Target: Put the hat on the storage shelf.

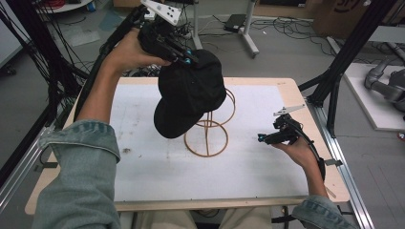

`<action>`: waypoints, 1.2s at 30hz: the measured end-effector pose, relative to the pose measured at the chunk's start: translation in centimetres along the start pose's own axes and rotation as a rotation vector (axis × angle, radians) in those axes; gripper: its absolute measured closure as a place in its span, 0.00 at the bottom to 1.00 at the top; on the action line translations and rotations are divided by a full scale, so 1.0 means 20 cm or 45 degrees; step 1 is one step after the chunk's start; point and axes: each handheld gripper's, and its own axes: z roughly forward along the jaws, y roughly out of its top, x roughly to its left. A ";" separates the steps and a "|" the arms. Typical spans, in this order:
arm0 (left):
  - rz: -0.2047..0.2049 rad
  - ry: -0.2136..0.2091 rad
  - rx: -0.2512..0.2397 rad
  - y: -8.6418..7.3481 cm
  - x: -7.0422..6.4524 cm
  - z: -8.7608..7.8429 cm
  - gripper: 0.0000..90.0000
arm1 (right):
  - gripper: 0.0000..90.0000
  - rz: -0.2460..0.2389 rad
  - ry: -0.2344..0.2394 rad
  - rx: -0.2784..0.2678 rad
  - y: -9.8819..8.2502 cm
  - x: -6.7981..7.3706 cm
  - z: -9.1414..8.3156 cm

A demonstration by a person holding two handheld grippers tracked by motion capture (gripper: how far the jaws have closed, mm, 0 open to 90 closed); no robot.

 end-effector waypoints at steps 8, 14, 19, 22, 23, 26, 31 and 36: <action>0.018 -0.052 0.057 0.04 0.01 0.17 0.96 | 0.14 -0.010 0.004 0.000 0.00 0.00 0.00; 0.015 -0.059 0.100 0.07 0.03 0.28 0.96 | 0.14 -0.013 0.007 -0.001 0.00 0.01 0.00; 0.012 -0.061 0.144 0.07 0.04 0.36 0.96 | 0.14 -0.013 0.011 -0.003 0.00 0.00 0.00; 0.015 -0.063 0.176 0.07 0.03 0.40 0.96 | 0.14 -0.013 0.011 -0.004 0.00 0.01 0.00; 0.018 -0.057 0.191 0.07 0.04 0.41 0.96 | 0.14 -0.012 0.012 -0.002 0.00 0.01 0.00; 0.008 -0.062 0.204 0.06 0.04 0.44 0.96 | 0.14 -0.014 0.015 -0.002 0.00 0.01 0.01; -0.001 -0.054 0.182 0.04 0.05 0.45 0.73 | 0.14 -0.013 0.012 -0.005 0.00 0.01 0.00; -0.022 -0.041 0.177 0.03 0.06 0.43 0.65 | 0.14 -0.017 0.014 -0.004 0.00 0.01 0.00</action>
